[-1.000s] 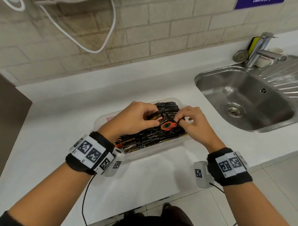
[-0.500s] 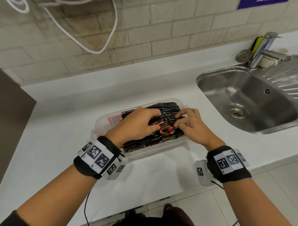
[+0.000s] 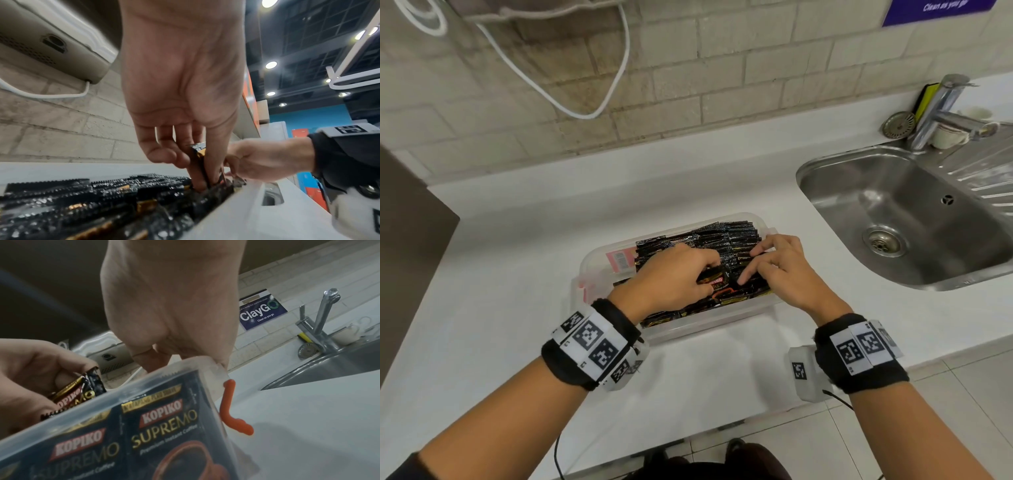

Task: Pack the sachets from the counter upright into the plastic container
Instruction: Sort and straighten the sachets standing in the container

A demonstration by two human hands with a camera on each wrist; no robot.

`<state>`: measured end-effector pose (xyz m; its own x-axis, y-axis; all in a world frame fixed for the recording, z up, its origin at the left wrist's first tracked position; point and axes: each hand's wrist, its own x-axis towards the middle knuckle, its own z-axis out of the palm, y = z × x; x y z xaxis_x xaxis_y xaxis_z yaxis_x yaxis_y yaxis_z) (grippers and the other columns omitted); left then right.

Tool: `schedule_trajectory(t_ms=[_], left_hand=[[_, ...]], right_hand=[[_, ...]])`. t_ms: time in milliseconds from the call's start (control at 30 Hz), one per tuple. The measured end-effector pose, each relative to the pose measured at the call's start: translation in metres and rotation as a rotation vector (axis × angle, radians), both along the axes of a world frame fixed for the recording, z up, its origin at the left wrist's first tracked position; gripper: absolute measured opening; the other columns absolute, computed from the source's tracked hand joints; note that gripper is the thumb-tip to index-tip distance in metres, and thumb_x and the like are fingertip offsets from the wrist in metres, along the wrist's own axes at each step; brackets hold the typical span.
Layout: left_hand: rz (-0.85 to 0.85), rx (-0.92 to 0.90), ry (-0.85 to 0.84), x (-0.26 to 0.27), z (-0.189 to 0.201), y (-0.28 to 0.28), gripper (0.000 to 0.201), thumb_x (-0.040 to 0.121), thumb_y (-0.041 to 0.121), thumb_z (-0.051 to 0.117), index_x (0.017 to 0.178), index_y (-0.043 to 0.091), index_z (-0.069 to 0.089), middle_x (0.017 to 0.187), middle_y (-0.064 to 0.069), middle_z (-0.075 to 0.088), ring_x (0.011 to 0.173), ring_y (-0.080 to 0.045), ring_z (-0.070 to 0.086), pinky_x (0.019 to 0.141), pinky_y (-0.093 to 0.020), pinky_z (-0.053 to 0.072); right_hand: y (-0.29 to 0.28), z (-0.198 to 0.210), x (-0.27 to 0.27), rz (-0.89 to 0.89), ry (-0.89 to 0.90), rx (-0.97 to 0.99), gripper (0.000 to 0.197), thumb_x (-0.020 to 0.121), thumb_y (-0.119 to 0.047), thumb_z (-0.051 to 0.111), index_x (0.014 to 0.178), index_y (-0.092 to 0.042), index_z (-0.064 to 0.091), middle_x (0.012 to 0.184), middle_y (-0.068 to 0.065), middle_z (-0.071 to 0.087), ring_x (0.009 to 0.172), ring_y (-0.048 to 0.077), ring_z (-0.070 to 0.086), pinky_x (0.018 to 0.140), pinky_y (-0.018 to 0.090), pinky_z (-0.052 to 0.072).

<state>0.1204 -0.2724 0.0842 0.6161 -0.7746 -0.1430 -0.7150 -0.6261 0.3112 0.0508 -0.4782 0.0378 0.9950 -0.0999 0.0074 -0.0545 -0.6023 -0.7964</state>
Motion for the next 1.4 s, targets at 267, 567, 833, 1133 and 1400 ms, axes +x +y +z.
schedule_trajectory(t_ms=[267, 567, 833, 1133, 1400], left_hand=[[-0.039, -0.124, 0.072, -0.003, -0.004, -0.007, 0.021, 0.093, 0.035, 0.066, 0.110, 0.023, 0.066, 0.093, 0.009, 0.066, 0.075, 0.002, 0.053, 0.074, -0.028, 0.046], [0.060, -0.100, -0.026, -0.020, -0.018, -0.029, 0.009, 0.092, 0.024, 0.069, 0.100, 0.026, 0.072, 0.091, 0.004, 0.069, 0.093, -0.016, 0.061, 0.081, -0.034, 0.050], [0.109, -0.176, 0.068, -0.030, -0.023, -0.029, 0.013, 0.092, 0.015, 0.066, 0.097, 0.016, 0.078, 0.087, -0.008, 0.074, 0.078, -0.022, 0.066, 0.078, -0.034, 0.052], [0.398, -0.128, 0.075, 0.026, 0.026, 0.068, 0.026, 0.093, 0.012, 0.057, 0.089, 0.027, 0.077, 0.081, 0.016, 0.071, 0.067, -0.002, 0.064, 0.063, -0.017, 0.048], [0.096, 0.568, 0.194, 0.053, -0.023, 0.089, 0.019, 0.096, 0.021, 0.061, 0.113, 0.012, 0.063, 0.109, -0.003, 0.065, 0.098, -0.022, 0.062, 0.086, -0.031, 0.053]], right_hand=[[0.001, 0.000, 0.000, -0.014, 0.005, -0.005, 0.056, 0.093, -0.003, 0.049, 0.064, -0.047, 0.069, 0.114, -0.002, 0.054, 0.119, 0.012, 0.030, 0.102, 0.018, 0.017], [0.001, 0.002, -0.002, -0.025, -0.026, -0.004, 0.041, 0.094, -0.002, 0.048, 0.080, -0.031, 0.074, 0.111, 0.002, 0.060, 0.121, 0.020, 0.035, 0.108, 0.030, 0.026], [0.022, -0.005, 0.006, 0.110, -0.198, -0.084, 0.029, 0.102, -0.007, 0.048, 0.119, -0.018, 0.069, 0.132, 0.003, 0.056, 0.137, 0.021, 0.039, 0.118, 0.047, 0.022], [0.030, -0.021, 0.013, 0.276, 0.067, -0.652, 0.065, 0.090, -0.073, -0.001, 0.153, -0.056, -0.001, 0.165, -0.009, -0.019, 0.151, 0.013, -0.026, 0.123, 0.048, -0.014], [0.029, -0.025, 0.018, 0.249, 0.115, -0.624, 0.071, 0.085, -0.080, 0.005, 0.152, -0.058, 0.008, 0.167, -0.008, -0.012, 0.151, 0.010, -0.023, 0.123, 0.043, -0.015]])
